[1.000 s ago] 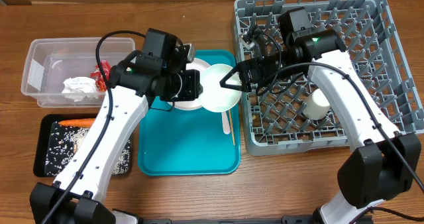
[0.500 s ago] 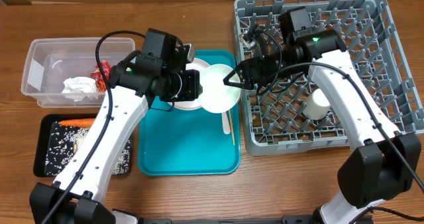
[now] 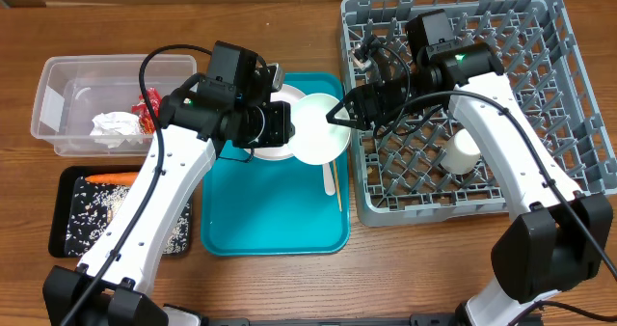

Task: Sort waste into correct bins and load items into the dishwasher
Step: 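Grasp the white bowl with the right gripper next to the left gripper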

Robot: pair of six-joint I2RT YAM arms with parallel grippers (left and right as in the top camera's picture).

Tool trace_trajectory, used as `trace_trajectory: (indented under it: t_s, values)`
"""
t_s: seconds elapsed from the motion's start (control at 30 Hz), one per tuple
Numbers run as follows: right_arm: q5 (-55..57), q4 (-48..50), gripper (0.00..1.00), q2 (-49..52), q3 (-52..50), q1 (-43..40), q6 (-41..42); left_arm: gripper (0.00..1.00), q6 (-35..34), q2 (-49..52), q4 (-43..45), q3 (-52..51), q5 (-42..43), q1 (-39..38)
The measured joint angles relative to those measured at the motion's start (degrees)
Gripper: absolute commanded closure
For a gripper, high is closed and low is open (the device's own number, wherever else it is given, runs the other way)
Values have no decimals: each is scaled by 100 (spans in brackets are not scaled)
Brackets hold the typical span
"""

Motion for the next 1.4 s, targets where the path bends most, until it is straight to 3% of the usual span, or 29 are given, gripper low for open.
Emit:
trace_trajectory:
  t_s: [0.33, 1.03, 1.4]
  values:
    - [-9, -24, 33, 0, 0, 0, 136, 96, 0, 0, 28, 0, -24, -31]
    - [-63, -376, 28, 0, 0, 0, 153, 96, 2, 0, 118, 0, -46, -31]
    - [-122, -446, 16, 0, 0, 4, 437, 96, 0, 0, 315, 0, -138, -31]
